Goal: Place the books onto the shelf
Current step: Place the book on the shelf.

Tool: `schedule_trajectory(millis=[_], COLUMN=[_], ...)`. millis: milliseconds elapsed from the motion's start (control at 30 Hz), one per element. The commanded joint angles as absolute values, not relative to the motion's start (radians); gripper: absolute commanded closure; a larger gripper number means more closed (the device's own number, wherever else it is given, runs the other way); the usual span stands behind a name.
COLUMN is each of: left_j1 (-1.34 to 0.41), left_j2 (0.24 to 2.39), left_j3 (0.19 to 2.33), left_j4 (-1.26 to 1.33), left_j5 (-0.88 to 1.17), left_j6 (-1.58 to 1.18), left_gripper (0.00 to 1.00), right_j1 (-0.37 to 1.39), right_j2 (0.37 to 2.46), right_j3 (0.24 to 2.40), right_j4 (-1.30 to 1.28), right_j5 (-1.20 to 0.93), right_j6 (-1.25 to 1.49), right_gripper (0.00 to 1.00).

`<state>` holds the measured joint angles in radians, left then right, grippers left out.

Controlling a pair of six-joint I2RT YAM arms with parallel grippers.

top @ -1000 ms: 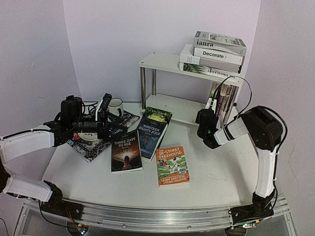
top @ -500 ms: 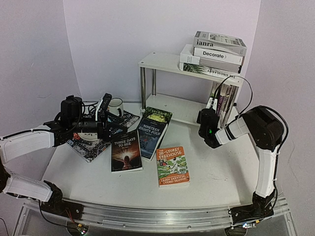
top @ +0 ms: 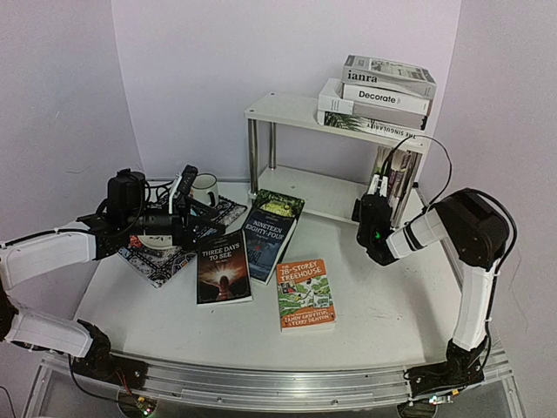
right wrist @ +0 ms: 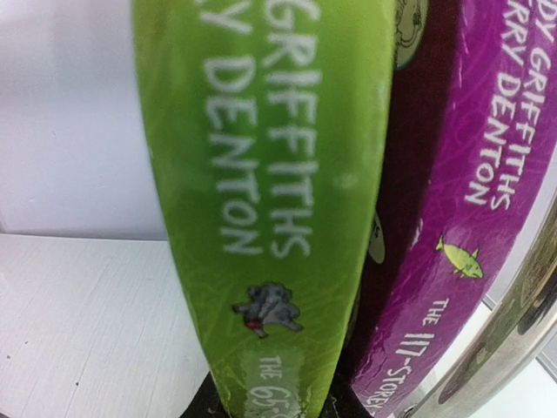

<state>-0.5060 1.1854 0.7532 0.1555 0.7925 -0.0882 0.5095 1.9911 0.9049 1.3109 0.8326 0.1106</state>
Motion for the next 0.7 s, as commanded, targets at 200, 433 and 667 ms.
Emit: schedule_trajectory(millis=[200,433,667], left_j1=[-0.515,-0.519,-0.521], left_j2=[1.18,1.183,1.188], left_j3=[0.791,0.788,0.788], left_j4=[0.152,0.152,0.152], left_j5=[0.803,0.801,0.8], left_j6=[-0.103,-0.1,-0.099], left_gripper=[0.0,0.0,0.0], right_j1=[0.478,0.463,0.458], right_j2=[1.909,1.896,1.894], right_j3=[0.868,0.862,0.869], right_j4=[1.683,1.655,1.615], right_j5=[0.792,0.765,0.746], right_j6=[0.092,0.103,0.145], right_gripper=[0.9,0.91,0.89])
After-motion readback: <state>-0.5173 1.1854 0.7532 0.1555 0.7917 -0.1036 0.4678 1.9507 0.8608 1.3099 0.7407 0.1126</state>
